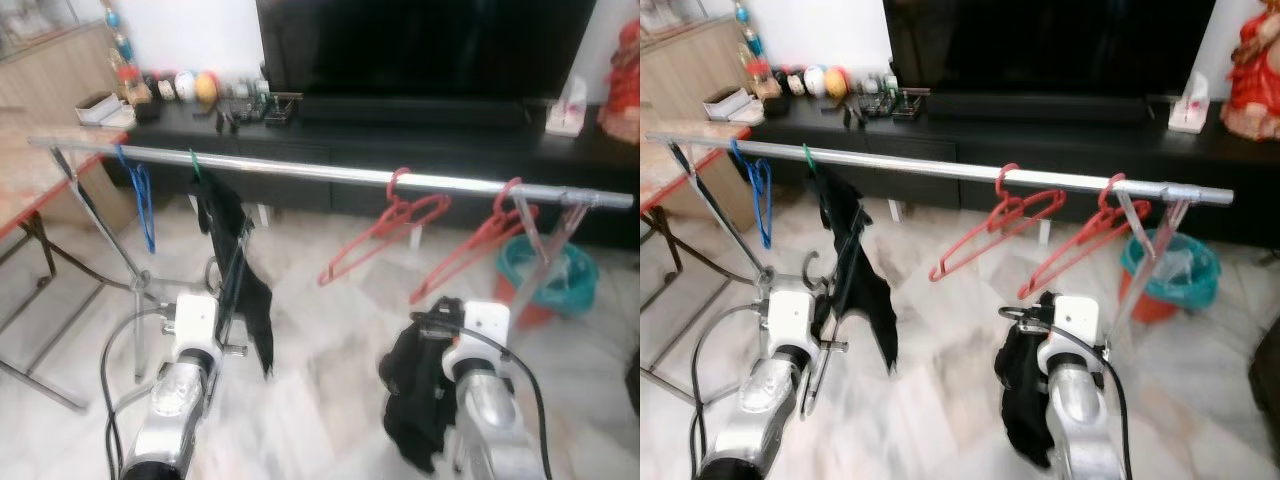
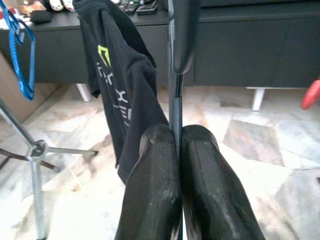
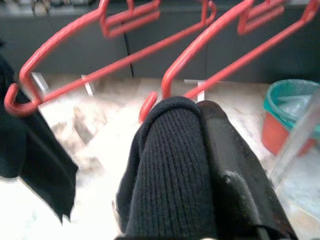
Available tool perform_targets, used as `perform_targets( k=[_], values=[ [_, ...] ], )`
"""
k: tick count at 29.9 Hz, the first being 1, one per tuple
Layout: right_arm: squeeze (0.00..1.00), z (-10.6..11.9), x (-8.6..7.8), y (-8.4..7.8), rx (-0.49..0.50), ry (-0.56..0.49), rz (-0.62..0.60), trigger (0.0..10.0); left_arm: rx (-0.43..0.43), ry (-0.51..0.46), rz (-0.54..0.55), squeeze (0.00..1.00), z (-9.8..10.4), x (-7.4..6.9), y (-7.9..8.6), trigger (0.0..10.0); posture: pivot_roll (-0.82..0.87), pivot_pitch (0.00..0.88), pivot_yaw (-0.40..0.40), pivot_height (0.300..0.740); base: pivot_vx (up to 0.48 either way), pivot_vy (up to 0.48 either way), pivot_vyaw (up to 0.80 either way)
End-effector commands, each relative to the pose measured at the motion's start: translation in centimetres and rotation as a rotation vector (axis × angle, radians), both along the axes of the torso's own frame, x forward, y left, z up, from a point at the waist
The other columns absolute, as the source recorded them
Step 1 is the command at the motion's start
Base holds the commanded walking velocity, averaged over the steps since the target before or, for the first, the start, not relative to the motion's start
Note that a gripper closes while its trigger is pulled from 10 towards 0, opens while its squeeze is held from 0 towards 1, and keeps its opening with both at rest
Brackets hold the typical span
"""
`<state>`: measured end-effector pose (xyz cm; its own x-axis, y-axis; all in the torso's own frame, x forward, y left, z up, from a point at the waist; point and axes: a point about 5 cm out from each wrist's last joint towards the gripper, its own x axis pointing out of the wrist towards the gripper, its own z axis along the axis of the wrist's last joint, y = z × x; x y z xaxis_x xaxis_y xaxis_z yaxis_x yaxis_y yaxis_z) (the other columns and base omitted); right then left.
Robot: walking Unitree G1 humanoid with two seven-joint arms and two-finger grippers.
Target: Hang hanger
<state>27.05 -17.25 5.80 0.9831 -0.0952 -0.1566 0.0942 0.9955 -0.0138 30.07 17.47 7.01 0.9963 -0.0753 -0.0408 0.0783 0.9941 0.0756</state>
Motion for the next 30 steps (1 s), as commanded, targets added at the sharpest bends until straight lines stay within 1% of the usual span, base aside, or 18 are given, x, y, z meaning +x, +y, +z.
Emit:
perform_targets(
  k=[1,4,24,30],
  values=[
    [0.00,0.62,0.25,0.02,-0.002,-0.026,0.002,10.0,0.001,-0.003,0.010,0.00,0.11,-0.01,0.27,10.0,-0.14,0.000,0.062,0.740,-0.319,0.000,0.00],
    [0.00,0.63,0.25,0.04,-0.001,-0.026,0.003,10.0,0.001,-0.004,0.012,0.00,0.14,0.00,0.33,10.0,-0.14,0.000,0.062,0.740,-0.310,0.000,0.00],
    [0.00,0.70,0.29,0.14,0.007,-0.031,-0.009,10.0,-0.028,0.023,0.006,0.00,-0.08,-0.06,0.09,10.0,-0.14,0.000,0.067,0.740,0.000,0.000,0.00],
    [0.00,0.75,0.40,0.11,0.015,-0.031,-0.011,10.0,-0.025,0.024,0.000,0.00,-0.08,-0.07,-0.07,10.0,-0.14,0.000,0.065,0.740,0.000,0.162,0.00]
  ],
)
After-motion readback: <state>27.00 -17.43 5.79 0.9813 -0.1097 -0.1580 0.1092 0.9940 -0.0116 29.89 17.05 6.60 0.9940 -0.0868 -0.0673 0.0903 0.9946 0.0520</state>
